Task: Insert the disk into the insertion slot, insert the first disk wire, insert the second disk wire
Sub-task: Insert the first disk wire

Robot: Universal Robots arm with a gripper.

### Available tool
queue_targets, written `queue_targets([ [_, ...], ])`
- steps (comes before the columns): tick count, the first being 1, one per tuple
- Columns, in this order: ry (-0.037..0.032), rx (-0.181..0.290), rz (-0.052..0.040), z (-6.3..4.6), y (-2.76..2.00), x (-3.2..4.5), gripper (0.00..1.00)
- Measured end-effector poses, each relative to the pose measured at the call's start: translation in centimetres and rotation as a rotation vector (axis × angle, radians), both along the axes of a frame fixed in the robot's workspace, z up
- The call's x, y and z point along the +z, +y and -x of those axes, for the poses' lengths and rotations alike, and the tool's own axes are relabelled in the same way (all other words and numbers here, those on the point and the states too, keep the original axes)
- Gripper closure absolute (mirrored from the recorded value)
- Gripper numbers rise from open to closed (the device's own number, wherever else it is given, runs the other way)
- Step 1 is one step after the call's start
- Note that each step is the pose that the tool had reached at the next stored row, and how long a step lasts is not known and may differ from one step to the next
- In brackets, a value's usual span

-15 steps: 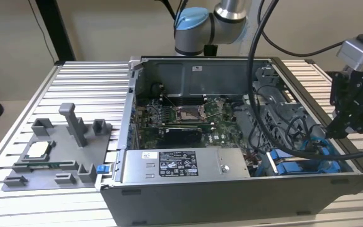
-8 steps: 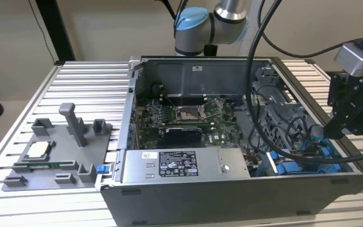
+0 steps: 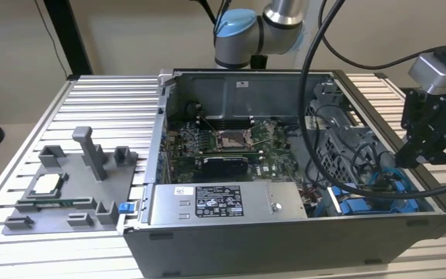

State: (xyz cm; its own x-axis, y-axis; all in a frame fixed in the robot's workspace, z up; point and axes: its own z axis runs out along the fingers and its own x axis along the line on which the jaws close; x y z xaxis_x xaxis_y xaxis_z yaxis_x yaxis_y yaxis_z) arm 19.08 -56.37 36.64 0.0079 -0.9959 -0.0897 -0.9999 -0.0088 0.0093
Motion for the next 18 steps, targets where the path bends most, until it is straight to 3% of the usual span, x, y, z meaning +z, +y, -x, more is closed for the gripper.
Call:
queue_targets([
  [14,-0.0001,0.0,-0.0016,0.0,-0.01,0.0,0.0],
  [15,-0.0001,0.0,-0.0016,0.0,-0.01,0.0,1.0],
  [18,-0.0001,0.0,-0.0019,0.0,-0.01,0.01,1.0],
])
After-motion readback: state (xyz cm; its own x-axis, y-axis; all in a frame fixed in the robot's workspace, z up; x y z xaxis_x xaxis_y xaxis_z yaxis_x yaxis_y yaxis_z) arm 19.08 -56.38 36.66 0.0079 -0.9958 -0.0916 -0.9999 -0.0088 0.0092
